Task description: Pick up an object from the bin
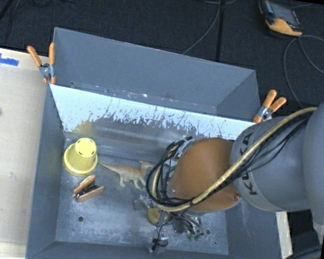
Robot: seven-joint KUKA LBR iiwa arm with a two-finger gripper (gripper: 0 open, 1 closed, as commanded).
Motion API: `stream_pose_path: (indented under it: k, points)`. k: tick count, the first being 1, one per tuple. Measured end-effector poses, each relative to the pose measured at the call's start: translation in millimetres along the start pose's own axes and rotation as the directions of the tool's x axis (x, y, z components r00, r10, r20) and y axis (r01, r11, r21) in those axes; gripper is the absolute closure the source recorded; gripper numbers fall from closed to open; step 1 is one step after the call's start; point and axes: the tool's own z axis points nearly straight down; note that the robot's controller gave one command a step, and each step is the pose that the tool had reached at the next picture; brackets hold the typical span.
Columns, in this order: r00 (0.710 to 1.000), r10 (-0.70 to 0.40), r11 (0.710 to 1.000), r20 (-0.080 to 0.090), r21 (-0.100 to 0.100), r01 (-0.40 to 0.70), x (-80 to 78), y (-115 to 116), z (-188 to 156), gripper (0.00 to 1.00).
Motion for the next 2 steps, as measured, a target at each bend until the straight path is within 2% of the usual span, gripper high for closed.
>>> stream_pose_path:
  k: [1, 2]
  points:
    - [1.0, 0.0, 1.0, 0.0, 0.0, 0.0, -0.1, 0, 0, 0.0]
    - [0.998, -0.062, 0.998, -0.01, -0.003, 0.062, -27.7, -13, -22, 0.0]
